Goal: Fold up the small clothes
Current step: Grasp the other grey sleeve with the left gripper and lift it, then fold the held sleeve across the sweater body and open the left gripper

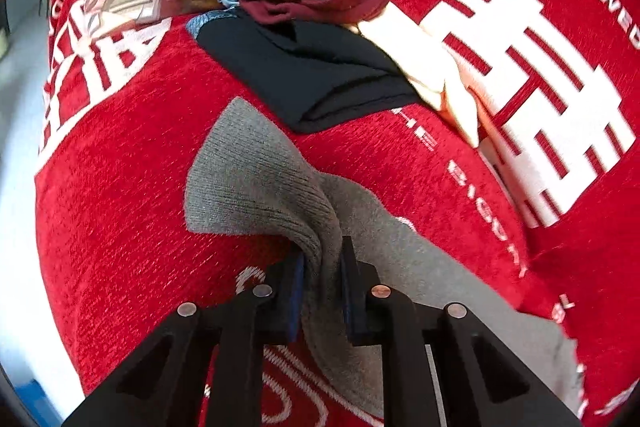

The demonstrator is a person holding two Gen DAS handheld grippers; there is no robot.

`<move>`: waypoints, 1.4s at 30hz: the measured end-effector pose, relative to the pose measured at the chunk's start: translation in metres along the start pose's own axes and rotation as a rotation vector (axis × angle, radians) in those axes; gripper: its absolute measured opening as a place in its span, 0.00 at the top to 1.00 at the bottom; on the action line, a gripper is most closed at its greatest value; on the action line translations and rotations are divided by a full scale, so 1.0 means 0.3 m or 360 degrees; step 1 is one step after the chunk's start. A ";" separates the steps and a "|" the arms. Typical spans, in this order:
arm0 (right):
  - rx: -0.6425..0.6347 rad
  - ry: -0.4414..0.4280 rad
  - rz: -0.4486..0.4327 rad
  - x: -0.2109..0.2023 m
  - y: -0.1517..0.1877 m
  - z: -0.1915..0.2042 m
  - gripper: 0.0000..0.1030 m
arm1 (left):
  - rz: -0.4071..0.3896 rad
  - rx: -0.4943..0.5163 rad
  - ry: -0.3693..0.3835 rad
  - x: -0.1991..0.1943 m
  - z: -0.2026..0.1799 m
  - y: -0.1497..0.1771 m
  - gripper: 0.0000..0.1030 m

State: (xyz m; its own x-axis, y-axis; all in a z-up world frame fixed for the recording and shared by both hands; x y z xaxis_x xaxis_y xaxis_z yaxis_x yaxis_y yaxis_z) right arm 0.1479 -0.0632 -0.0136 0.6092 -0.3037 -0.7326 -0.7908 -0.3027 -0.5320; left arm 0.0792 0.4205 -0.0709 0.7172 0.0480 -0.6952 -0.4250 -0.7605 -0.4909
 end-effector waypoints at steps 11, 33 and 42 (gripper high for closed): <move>-0.0302 -0.0043 0.0073 0.102 -0.124 0.504 0.12 | -0.0021 0.0107 0.0051 -0.051 -0.061 -0.003 0.85; 0.0442 0.0213 0.0075 0.037 0.281 -0.658 0.12 | 0.0286 0.1068 0.0444 -0.169 -1.244 0.683 0.87; 0.0665 0.0143 0.0210 0.165 0.495 -0.821 0.12 | 0.0576 0.1411 0.0441 -0.054 -1.532 1.247 0.87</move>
Point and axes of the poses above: each gripper's, at about its wrist camera, not at the fingertips, and x roughly the way its jaws point, z to its left, y to its underside, the point moved 9 cm from there along x, roughly the way its jaws point, and after that the axes turned 14 degrees about y, right-handed, at the moved point
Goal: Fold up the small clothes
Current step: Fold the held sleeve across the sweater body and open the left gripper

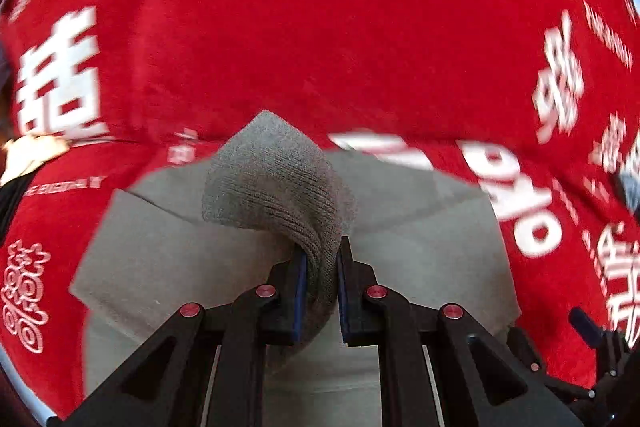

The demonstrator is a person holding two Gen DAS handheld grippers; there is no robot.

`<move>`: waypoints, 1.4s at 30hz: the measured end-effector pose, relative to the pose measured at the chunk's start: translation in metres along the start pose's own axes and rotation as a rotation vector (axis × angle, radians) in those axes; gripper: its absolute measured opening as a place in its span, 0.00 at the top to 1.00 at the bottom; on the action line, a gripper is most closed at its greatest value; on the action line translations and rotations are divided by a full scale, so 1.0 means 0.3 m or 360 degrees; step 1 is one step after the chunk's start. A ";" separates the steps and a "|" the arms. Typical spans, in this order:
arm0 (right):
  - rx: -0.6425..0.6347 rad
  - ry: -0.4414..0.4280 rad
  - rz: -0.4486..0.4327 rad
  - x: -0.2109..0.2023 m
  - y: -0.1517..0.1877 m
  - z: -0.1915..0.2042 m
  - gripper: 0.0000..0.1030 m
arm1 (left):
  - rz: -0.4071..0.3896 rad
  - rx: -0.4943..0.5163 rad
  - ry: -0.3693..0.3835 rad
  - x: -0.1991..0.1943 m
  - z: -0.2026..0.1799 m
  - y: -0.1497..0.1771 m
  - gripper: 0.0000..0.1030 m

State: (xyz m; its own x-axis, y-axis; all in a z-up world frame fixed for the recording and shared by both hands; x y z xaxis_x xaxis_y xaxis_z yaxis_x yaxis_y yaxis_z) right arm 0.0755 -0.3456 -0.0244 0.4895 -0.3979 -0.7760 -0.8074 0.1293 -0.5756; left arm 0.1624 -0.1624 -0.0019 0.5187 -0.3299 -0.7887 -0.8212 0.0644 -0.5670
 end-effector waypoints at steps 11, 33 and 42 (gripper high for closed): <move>0.0100 -0.0138 0.0036 0.066 0.026 -0.042 0.12 | 0.0172 -0.0036 0.0108 0.126 -0.055 0.102 0.19; -0.0134 -0.0595 0.0056 0.008 -0.231 0.484 0.12 | 0.0123 -0.0458 -0.0161 -0.054 0.629 0.230 0.17; 0.0026 -0.0193 0.0112 0.123 -0.078 0.274 0.13 | 0.0100 -0.0408 -0.0124 -0.063 0.598 0.246 0.10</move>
Point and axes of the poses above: each gripper's, at about its wrist camera, not at the fingertips, and x roughly the way its jaws point, z to its left, y to its underside, the point moved 9 cm from there along x, roughly the way its jaws point, and after that the axes turned 14 degrees about y, right-handed, at the moved point
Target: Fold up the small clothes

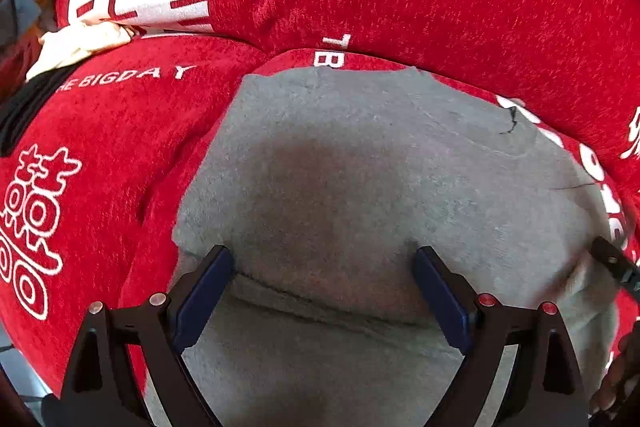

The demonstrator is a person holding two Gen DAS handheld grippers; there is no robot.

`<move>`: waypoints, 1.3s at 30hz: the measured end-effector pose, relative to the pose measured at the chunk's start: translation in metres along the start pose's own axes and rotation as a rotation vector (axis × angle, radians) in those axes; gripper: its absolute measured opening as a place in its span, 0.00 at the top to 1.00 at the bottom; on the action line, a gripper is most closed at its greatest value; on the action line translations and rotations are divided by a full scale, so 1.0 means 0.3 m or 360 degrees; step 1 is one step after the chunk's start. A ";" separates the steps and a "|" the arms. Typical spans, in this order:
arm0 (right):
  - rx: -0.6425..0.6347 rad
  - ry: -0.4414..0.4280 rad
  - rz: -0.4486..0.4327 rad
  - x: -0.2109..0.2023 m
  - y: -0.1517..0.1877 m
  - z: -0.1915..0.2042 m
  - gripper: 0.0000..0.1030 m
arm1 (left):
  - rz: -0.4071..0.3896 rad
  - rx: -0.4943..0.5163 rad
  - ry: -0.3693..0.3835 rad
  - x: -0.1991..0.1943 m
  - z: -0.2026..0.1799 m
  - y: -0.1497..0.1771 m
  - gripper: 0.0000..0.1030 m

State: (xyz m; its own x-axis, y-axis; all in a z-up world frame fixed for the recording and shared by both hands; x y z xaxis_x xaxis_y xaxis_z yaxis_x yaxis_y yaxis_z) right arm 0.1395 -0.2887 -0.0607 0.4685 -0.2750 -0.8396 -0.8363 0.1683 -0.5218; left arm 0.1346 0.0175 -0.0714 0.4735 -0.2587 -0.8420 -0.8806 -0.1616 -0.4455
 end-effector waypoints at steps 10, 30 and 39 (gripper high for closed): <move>0.0238 -0.0482 0.0100 -0.009 0.031 -0.056 0.13 | 0.0029 0.0149 -0.0044 0.000 -0.070 -0.003 0.10; -0.0186 -0.0175 0.0036 -0.002 0.035 -0.058 0.85 | 0.0033 0.0143 -0.0046 0.007 -0.057 0.013 0.10; -0.0264 -0.0233 0.0036 -0.016 0.029 -0.050 0.59 | 0.0009 0.0148 -0.0066 0.007 -0.058 0.015 0.08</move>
Point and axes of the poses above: each gripper's, at about its wrist camera, not at the fingertips, and x roughly the way its jaws point, z to its left, y to its underside, the point moved 9 cm from there along x, roughly the way its jaws point, and after that the axes turned 14 degrees about y, right-handed, at the moved point
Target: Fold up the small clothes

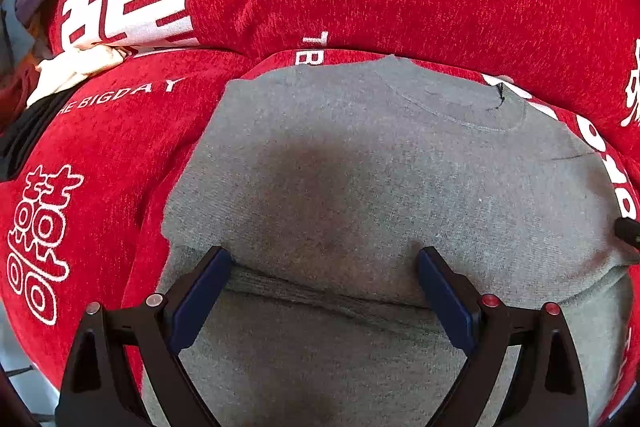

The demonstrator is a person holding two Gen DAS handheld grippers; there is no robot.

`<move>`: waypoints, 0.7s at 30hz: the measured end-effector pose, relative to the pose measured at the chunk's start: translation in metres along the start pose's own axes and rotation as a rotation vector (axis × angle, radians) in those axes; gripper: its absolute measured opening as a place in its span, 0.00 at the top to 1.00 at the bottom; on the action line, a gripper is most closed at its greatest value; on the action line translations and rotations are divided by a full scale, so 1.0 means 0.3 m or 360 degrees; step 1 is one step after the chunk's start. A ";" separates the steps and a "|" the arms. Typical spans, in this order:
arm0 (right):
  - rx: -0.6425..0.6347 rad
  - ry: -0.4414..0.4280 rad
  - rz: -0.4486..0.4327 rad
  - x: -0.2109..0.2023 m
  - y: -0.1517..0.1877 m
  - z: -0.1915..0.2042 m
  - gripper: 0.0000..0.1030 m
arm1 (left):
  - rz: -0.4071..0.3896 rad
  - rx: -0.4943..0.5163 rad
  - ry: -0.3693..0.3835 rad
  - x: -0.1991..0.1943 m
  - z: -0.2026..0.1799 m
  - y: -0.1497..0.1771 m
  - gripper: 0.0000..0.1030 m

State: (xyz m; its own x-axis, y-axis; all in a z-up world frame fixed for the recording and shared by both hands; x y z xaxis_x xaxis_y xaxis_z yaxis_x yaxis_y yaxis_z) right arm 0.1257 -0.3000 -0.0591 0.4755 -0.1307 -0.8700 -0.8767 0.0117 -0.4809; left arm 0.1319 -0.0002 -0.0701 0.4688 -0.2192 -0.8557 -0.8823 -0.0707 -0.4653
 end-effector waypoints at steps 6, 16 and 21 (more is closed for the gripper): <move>-0.0039 0.0047 -0.0033 0.049 -0.034 0.036 0.85 | 0.0003 0.0007 0.0003 0.000 0.002 -0.004 0.08; -0.0001 0.0030 -0.0300 -0.147 -0.137 -0.013 0.92 | 0.0007 0.0008 0.0047 -0.021 -0.028 -0.050 0.08; 0.0003 0.0112 -0.0115 0.018 -0.096 -0.038 0.89 | 0.0064 0.0083 0.0015 0.007 -0.042 -0.019 0.08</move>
State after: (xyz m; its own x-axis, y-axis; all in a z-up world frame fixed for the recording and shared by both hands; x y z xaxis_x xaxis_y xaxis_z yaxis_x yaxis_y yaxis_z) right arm 0.1527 -0.3123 -0.0488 0.5313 -0.2006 -0.8231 -0.8400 0.0015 -0.5426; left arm 0.1373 -0.0126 -0.0663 0.4322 -0.2300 -0.8719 -0.8971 -0.0109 -0.4418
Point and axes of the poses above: each gripper's, at about its wrist camera, not at the fingertips, and x roughly the way its jaws point, z to its left, y to its underside, the point moved 9 cm from there along x, roughly the way its jaws point, and after that the axes turned 14 degrees about y, right-handed, at the moved point
